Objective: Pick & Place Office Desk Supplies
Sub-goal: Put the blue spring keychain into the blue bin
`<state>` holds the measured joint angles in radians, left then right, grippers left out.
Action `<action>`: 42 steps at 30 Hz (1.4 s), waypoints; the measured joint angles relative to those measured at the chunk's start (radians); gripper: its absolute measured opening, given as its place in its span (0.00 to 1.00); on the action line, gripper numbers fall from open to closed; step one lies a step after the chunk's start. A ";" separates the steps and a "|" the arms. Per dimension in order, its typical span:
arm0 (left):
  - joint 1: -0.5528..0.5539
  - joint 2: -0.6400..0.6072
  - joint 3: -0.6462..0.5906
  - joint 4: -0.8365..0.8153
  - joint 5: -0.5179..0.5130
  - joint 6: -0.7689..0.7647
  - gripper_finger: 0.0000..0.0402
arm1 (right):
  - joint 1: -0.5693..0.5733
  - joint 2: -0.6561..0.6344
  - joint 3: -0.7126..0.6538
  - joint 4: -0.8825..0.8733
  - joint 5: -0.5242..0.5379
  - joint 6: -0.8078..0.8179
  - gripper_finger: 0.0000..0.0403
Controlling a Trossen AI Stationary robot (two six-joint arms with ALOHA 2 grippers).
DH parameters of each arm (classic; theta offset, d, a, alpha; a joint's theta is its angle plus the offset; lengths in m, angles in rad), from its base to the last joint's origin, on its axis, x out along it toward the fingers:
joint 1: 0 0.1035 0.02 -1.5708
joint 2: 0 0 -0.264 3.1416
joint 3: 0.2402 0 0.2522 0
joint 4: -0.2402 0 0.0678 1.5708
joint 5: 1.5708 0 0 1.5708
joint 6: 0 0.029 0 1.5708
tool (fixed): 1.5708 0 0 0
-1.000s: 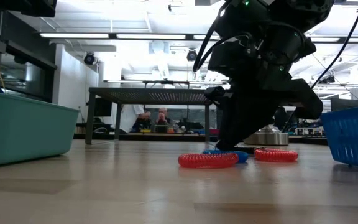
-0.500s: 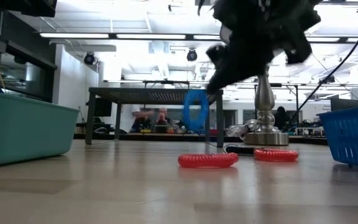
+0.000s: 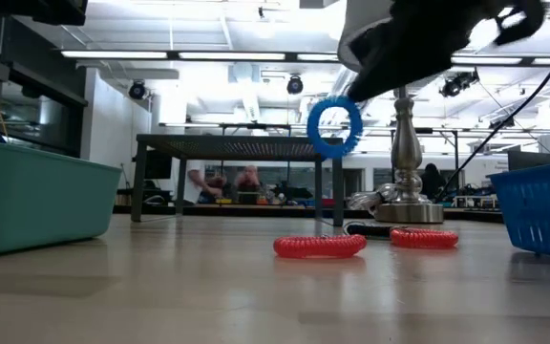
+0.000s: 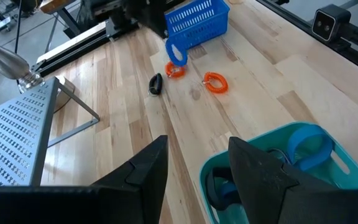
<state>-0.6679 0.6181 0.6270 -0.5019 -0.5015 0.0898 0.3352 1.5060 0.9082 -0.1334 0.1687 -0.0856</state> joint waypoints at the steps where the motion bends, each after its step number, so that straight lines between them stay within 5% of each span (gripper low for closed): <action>1: 0.000 0.000 0.000 0.002 0.000 0.000 0.40 | 0.017 -0.003 0.001 -0.012 0.014 0.046 0.01; 12: 0.000 0.000 0.000 0.010 0.000 0.000 0.40 | 0.305 -0.083 0.000 -0.243 0.204 0.521 0.01; 24: 0.000 0.000 0.000 0.010 0.000 0.000 0.40 | 0.554 -0.086 0.000 -0.414 0.283 1.001 0.01; 42: 0.000 0.000 0.000 0.010 0.000 0.000 0.40 | 0.553 0.033 0.000 -0.517 0.225 1.167 0.01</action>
<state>-0.6678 0.6182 0.6270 -0.4923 -0.5014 0.0898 0.8879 1.5389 0.9081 -0.6500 0.3939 1.0809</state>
